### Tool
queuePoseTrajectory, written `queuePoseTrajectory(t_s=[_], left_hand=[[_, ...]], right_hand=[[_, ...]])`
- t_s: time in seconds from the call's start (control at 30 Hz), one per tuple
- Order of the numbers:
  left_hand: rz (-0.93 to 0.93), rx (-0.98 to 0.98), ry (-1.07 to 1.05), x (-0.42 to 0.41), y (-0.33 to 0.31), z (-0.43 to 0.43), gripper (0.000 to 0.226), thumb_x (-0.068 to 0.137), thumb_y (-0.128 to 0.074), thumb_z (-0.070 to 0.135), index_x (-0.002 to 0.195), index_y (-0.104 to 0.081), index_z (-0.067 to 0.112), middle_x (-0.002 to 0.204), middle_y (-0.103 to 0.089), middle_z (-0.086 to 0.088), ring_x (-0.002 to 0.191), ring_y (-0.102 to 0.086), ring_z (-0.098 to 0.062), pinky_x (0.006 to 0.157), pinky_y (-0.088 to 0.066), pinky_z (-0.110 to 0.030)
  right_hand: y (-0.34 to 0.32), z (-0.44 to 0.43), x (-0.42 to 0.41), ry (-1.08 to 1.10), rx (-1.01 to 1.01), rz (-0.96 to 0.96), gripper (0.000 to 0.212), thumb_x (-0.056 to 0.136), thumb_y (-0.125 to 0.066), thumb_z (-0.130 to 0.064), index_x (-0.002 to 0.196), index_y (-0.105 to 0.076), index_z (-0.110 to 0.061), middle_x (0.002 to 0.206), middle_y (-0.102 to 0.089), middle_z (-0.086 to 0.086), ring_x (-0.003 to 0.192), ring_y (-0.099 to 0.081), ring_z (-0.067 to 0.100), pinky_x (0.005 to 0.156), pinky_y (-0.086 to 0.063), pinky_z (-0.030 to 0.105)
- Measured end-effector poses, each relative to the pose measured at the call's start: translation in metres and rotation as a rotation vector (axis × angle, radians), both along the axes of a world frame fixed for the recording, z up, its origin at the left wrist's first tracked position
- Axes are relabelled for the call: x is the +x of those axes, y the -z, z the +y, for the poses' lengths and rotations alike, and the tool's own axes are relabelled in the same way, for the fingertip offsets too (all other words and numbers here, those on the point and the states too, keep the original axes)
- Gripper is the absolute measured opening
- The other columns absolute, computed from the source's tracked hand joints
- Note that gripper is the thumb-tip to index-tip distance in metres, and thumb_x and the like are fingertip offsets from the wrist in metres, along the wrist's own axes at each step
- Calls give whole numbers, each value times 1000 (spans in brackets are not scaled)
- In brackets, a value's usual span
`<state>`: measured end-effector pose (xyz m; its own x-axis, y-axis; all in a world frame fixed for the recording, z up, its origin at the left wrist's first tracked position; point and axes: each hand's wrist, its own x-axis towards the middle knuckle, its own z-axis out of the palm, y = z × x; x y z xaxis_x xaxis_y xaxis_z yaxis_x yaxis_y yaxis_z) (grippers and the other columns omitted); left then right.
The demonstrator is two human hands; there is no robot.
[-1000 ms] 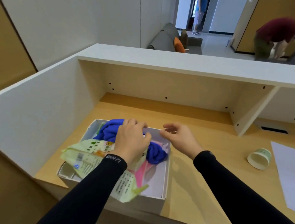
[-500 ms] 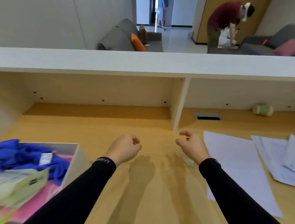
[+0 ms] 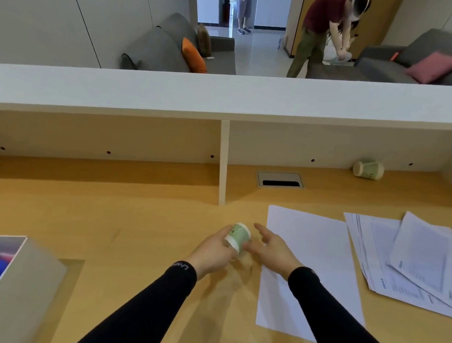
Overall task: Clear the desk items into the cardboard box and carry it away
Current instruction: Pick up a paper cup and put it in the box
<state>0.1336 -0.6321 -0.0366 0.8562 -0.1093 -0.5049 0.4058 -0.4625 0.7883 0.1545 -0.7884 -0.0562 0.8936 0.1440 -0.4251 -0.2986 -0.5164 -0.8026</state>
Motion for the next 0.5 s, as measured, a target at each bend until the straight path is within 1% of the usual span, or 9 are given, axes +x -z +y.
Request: queuePoseTrajectory(t_s=[0.1, 0.17, 0.2, 0.23, 0.27, 0.33, 0.37, 0.43, 0.5], left_hand=[[-15, 14, -15, -1, 4, -4, 58, 89, -50, 15, 145, -36, 24, 142, -47, -5, 106, -58, -19, 67, -45, -19], [-40, 27, -63, -1, 5, -3, 54, 89, -50, 15, 142, -41, 20, 140, -49, -5, 107, -57, -17, 75, -47, -21], [-59, 34, -94, -2, 4, -1, 52, 89, -51, 15, 141, -44, 18, 135, -54, -6, 108, -58, -17, 79, -49, -22], [-83, 34, -129, -2, 3, 1, 51, 89, -52, 15, 139, -47, 17, 128, -59, -6, 104, -60, -17, 79, -50, -22], [-108, 24, -165, -3, 1, 4, 49, 88, -53, 16, 137, -49, 16, 120, -62, -5, 99, -61, -16, 75, -50, -20], [-148, -10, -229, -4, -7, 12, 45, 87, -55, 15, 132, -54, 15, 113, -62, -4, 95, -59, -14, 68, -46, -14], [-173, -18, -255, -5, -12, 17, 42, 87, -55, 14, 129, -56, 15, 114, -61, -3, 96, -58, -13, 69, -44, -14], [-241, -22, -295, -7, -23, 30, 33, 88, -55, 18, 120, -62, 17, 110, -62, -1, 97, -57, -14, 72, -43, -19], [-317, -27, -339, -9, -34, 50, 25, 89, -54, 21, 112, -64, 20, 102, -61, -1, 93, -57, -16, 70, -43, -23]], right_hand=[[3, 9, 4, 3, 84, 38, 69, 86, -61, -25, 147, -29, -19, 142, -47, 6, 131, -44, 21, 107, -39, 33], [4, 15, 6, 21, 92, 18, 62, 87, -59, -22, 144, -35, -19, 137, -52, 6, 126, -49, 21, 104, -41, 33], [4, 18, 6, 29, 89, -1, 60, 87, -59, -21, 143, -37, -19, 138, -51, 7, 126, -49, 21, 104, -41, 32], [2, 20, 6, 39, 87, -22, 59, 87, -58, -21, 142, -37, -19, 141, -48, 8, 128, -47, 21, 103, -40, 30], [-1, 23, 6, 51, 90, -39, 59, 88, -58, -22, 143, -37, -20, 144, -45, 9, 131, -44, 21, 101, -39, 29], [-7, 31, 4, 60, 121, -58, 60, 89, -58, -26, 144, -36, -22, 145, -43, 9, 133, -42, 22, 97, -39, 27], [-11, 36, 3, 53, 142, -64, 59, 89, -58, -29, 143, -37, -22, 144, -44, 9, 130, -45, 23, 96, -41, 28], [-21, 51, 0, 30, 172, -100, 52, 89, -58, -31, 138, -44, -22, 139, -50, 9, 118, -55, 22, 97, -47, 33], [-33, 71, -4, 33, 195, -152, 42, 89, -57, -30, 130, -52, -21, 130, -56, 7, 109, -59, 19, 96, -50, 39]])
